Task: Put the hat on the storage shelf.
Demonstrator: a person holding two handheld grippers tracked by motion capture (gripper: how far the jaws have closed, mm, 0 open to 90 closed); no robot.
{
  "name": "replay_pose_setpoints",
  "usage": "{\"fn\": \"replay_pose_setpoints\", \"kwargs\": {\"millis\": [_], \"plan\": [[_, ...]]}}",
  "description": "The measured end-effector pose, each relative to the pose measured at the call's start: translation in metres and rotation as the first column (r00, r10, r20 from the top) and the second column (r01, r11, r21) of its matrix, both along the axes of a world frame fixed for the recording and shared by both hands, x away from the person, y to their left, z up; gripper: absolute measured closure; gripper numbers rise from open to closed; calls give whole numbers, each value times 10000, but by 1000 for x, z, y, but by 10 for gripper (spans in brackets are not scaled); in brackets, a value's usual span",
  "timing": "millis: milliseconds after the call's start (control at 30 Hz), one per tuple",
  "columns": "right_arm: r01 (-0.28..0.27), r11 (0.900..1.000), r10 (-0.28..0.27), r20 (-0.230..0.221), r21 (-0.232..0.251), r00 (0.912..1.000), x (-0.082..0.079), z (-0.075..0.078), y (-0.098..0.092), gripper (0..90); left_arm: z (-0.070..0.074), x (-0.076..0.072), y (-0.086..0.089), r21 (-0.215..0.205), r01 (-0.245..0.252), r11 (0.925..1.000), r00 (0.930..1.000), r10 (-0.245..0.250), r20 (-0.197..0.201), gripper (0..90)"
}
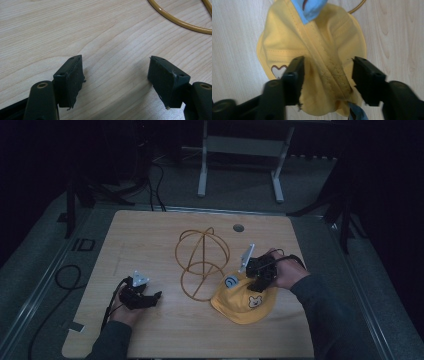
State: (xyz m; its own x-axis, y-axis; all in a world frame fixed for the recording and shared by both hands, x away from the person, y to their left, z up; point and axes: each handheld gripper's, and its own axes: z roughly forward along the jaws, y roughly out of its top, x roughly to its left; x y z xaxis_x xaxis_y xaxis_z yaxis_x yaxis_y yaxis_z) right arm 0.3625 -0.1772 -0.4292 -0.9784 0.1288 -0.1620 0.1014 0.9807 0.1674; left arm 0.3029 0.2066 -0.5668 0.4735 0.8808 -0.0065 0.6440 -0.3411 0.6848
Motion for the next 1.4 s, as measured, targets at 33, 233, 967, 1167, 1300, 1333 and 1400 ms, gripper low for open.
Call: {"fn": "replay_pose_setpoints", "kwargs": {"millis": [33, 233, 967, 1167, 1300, 1333, 1400], "plan": [[-11, 10000, 10, -114, -84, 9999, 2, -2, 0, 501, 0, 0, 0, 4, -1, 10000, 10000, 1, 2, 287], [-218, 9993, 197, -687, -305, 9974, 8, -5, 4, 682, 0, 0, 0, 4, 12, 10000, 10000, -12, 6, 287], [-773, 9969, 759, -811, -148, 9938, -3, 20, -3, 761, 0, 0, 0, -3, 4, 10000, 10000, -4, 15, 286], [-791, 9968, 781, -742, -100, 9942, -5, 27, -6, 760, 0, 0, 0, 2, 14, 10000, 10000, -14, 14, 287], [-791, 9969, 788, -600, -26, 9951, -5, 33, -9, 760, 0, 0, 0, 10, 19, 10000, 10000, -19, 7, 287], [-716, 9974, 715, -586, 1, 9957, -6, 35, -10, 761, 0, 0, 0, 9, 19, 10000, 10000, -19, 7, 287], [-733, 9973, 738, -566, 107, 9957, -6, 39, -12, 761, 0, 0, 0, 11, 19, 10000, 10000, -19, 5, 287]]}}
